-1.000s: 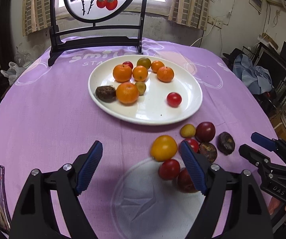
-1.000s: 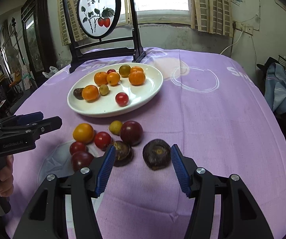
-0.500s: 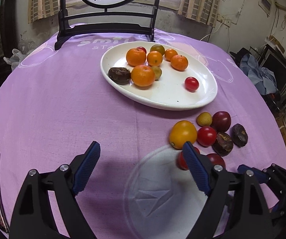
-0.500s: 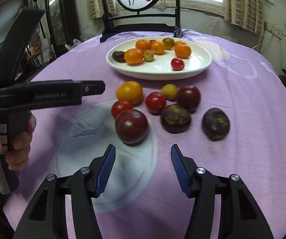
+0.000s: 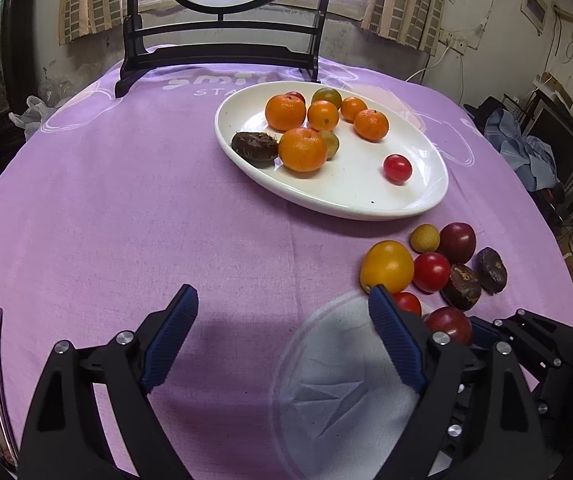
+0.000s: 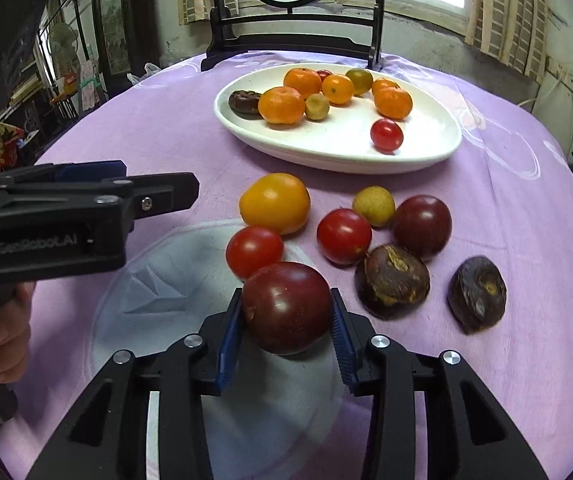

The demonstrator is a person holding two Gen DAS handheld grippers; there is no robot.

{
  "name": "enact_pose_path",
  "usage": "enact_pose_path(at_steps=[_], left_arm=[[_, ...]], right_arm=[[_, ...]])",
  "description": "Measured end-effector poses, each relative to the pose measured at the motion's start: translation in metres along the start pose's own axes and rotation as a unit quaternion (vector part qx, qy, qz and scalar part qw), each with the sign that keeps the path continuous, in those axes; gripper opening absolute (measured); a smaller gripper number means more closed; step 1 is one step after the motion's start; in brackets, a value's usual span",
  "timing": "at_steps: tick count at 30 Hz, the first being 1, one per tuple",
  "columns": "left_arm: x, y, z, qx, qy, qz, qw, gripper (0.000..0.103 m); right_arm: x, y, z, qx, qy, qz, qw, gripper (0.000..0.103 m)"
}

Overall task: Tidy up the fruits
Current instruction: 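Grasp a dark red tomato with the right tool while the left tool grasps a red tomato, then carry both tomatoes over the white plate and open both tools to release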

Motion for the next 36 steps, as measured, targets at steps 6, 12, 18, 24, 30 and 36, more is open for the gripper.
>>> enact_pose_path(at_steps=[6,12,18,24,30,36], left_arm=[[0.018,-0.01,-0.001,-0.011,-0.012,-0.012,0.9998,0.085],[0.041,-0.02,-0.003,-0.025,-0.021,-0.029,0.999,0.085],[0.062,-0.027,-0.011,-0.034,-0.014,-0.056,0.9978,0.071],[0.08,-0.032,-0.022,-0.041,-0.01,-0.088,0.9953,0.036],[0.078,-0.031,-0.009,-0.047,-0.037,-0.077,0.9952,0.029],[0.066,-0.001,0.021,-0.011,-0.056,-0.075,0.9955,0.029]], right_arm=[[0.02,-0.004,0.028,0.017,-0.007,-0.015,1.0,0.041],[0.042,-0.017,0.043,0.019,-0.016,-0.023,0.999,0.041],[0.052,-0.018,0.051,0.033,-0.006,-0.031,0.999,0.041],[0.057,-0.018,0.054,0.037,0.001,-0.04,0.998,0.042],[0.055,-0.018,0.054,0.039,0.002,-0.042,0.998,0.042],[0.047,0.007,0.074,0.084,-0.004,-0.023,0.996,0.041]])
Point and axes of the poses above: each gripper's, at about its wrist camera, not at the fingertips, and z roughly against the way its jaws point, x to its right, y to its top, the point moved 6 cm from there along -z, roughly the way its jaws point, and after that the axes turned 12 degrees about x, right-handed, at the moved point
